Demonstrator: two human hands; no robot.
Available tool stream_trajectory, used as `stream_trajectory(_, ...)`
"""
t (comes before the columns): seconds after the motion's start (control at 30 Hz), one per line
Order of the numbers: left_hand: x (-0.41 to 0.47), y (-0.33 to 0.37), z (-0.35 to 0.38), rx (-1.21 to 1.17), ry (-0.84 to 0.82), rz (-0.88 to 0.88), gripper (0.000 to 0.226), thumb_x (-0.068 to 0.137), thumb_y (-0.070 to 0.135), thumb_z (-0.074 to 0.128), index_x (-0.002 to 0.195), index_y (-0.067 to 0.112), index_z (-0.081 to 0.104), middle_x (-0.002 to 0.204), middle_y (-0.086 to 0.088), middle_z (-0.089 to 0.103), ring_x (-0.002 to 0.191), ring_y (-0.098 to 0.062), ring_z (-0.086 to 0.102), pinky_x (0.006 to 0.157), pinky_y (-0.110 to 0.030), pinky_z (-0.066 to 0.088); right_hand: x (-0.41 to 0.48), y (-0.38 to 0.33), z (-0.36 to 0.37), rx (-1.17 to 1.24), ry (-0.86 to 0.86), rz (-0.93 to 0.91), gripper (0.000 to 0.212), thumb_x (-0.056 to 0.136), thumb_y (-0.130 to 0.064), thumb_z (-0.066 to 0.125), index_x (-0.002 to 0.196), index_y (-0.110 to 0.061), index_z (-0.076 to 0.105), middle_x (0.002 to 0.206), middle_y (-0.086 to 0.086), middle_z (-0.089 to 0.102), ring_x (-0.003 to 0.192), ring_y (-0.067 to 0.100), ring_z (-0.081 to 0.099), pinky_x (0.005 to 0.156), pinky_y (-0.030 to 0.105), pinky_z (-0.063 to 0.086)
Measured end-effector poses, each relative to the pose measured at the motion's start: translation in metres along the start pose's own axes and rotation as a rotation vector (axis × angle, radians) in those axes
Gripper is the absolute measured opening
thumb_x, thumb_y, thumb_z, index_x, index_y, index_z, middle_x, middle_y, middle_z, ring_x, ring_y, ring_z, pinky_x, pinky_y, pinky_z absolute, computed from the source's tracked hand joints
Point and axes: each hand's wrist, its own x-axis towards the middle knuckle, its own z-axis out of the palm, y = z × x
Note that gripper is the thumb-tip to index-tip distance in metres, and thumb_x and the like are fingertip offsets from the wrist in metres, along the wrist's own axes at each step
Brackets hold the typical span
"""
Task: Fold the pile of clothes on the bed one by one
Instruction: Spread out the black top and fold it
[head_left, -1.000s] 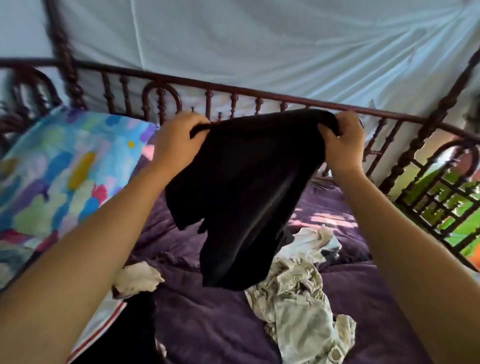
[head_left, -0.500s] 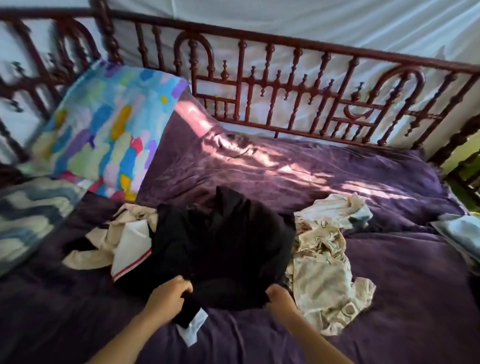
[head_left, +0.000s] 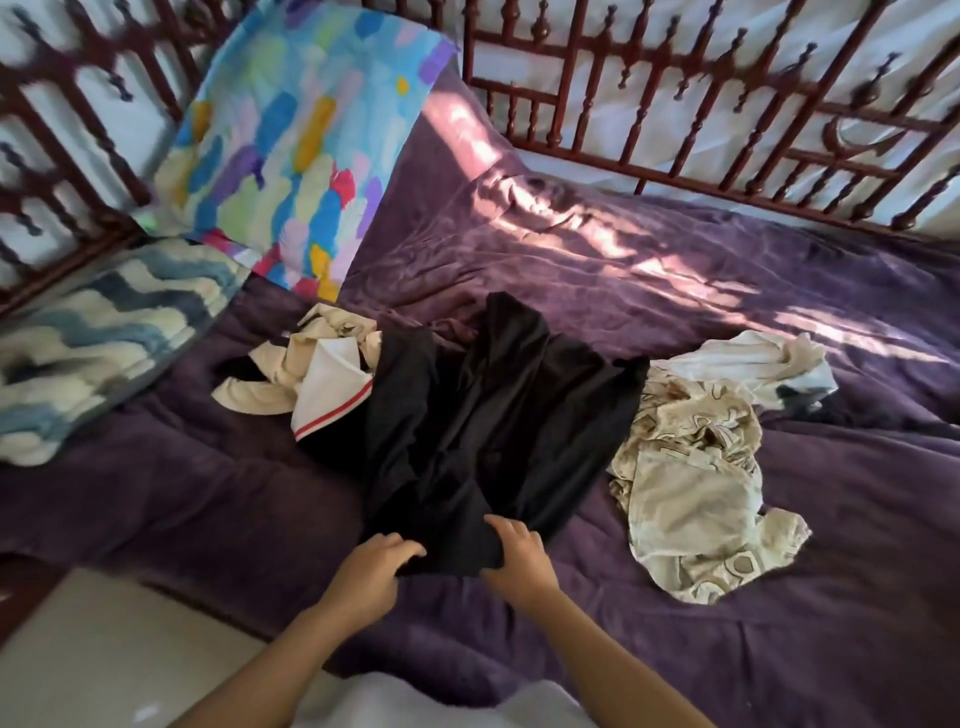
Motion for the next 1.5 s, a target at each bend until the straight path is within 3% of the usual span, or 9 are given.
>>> stream_trajectory(0.3,-0.033,0.005,-0.002,-0.014,0.106,0.346,0.059,0.056,-0.011,0.045,0.098,0.023,0.067,0.085,0.014,0.065,0.077,-0.002,0.045,0.064,-0.015,0.041,0.005,-0.025,-0.003,-0.565,-0.003,-0.203,0.048,0.091,-0.015,0.05,0.138,-0.025,0.04,0.158,0.008,0.001,0.145,0.03,-0.004,0.115,0.046,0.011)
stream_trajectory(0.43,-0.031,0.008,-0.002,-0.02,-0.003,0.229,0.054,0.079,-0.009,0.039,0.12,0.019,0.062,0.115,0.007,0.061,0.103,-0.007,0.049,0.088,-0.021,0.042,-0.008,-0.009,-0.008,-0.687,0.045,-0.293,0.038,0.084,-0.025,0.062,0.122,-0.017,0.058,0.152,0.008,0.027,0.144,0.029,0.012,0.114,0.051,0.014)
stream_trajectory(0.53,-0.023,0.005,0.002,0.015,-0.096,0.077,0.05,0.087,-0.003,0.04,0.129,0.021,0.052,0.124,0.005,0.052,0.116,-0.01,0.045,0.094,-0.021,0.038,-0.023,0.017,-0.003,-0.707,0.111,-0.38,0.04,0.035,-0.031,0.088,0.07,-0.025,0.07,0.087,-0.005,0.07,0.096,0.021,0.067,0.092,0.039,0.046)
stream_trajectory(0.63,-0.02,-0.001,0.01,0.107,-0.069,0.029,0.052,0.088,0.003,0.044,0.136,0.021,0.045,0.131,0.002,0.046,0.122,-0.015,0.04,0.097,-0.024,0.038,-0.045,0.045,0.015,-0.551,0.104,-0.361,0.048,0.023,-0.021,0.084,0.062,-0.026,0.055,0.054,-0.011,0.054,0.051,0.01,0.056,0.062,0.02,0.036)
stream_trajectory(0.77,-0.01,-0.014,0.007,0.228,-0.028,-0.001,0.062,0.087,0.006,0.051,0.144,0.019,0.033,0.147,-0.008,0.03,0.135,-0.025,0.029,0.102,-0.033,0.036,-0.074,0.052,0.026,-0.37,0.146,-0.271,0.078,0.017,-0.013,0.081,0.073,-0.027,0.029,0.056,-0.012,0.049,0.048,0.008,0.049,0.038,0.019,0.03)
stream_trajectory(1.03,0.041,-0.026,-0.003,0.628,-0.187,0.037,0.08,0.091,0.018,0.052,0.15,0.026,-0.001,0.156,-0.012,0.002,0.141,-0.03,0.009,0.11,-0.038,0.023,-0.088,0.036,-0.002,0.074,0.263,0.078,0.063,0.069,0.011,0.052,0.112,-0.034,0.05,0.092,-0.011,0.051,0.096,0.022,0.057,0.075,0.026,0.038)
stream_trajectory(1.23,0.057,-0.019,-0.001,0.537,0.019,0.193,0.04,0.066,0.023,0.082,0.101,0.014,0.068,0.137,-0.021,0.046,0.131,-0.039,0.038,0.097,-0.054,0.04,-0.11,0.047,-0.023,0.169,0.348,0.181,0.075,0.071,0.014,0.053,0.114,-0.047,0.055,0.099,0.001,0.061,0.097,0.024,0.059,0.095,0.037,0.044)
stream_trajectory(1.33,0.069,-0.02,-0.017,0.443,0.136,0.385,0.047,0.024,0.015,0.096,0.06,0.009,0.067,0.105,-0.022,0.066,0.104,-0.042,0.059,0.067,-0.052,0.053,-0.12,0.05,-0.04,0.076,0.443,0.204,0.065,0.071,0.013,0.052,0.126,-0.022,0.057,0.112,0.002,0.065,0.11,0.024,0.058,0.098,0.041,0.04)
stream_trajectory(1.5,0.087,-0.006,-0.073,0.185,0.318,0.644,0.035,0.036,0.006,0.094,0.06,0.007,0.067,0.093,-0.009,0.071,0.103,-0.018,0.044,0.069,-0.041,0.054,-0.121,0.05,-0.094,0.052,0.564,0.28,0.058,0.072,0.016,0.051,0.123,-0.011,0.06,0.112,0.008,0.065,0.108,0.03,0.058,0.096,0.036,0.04)
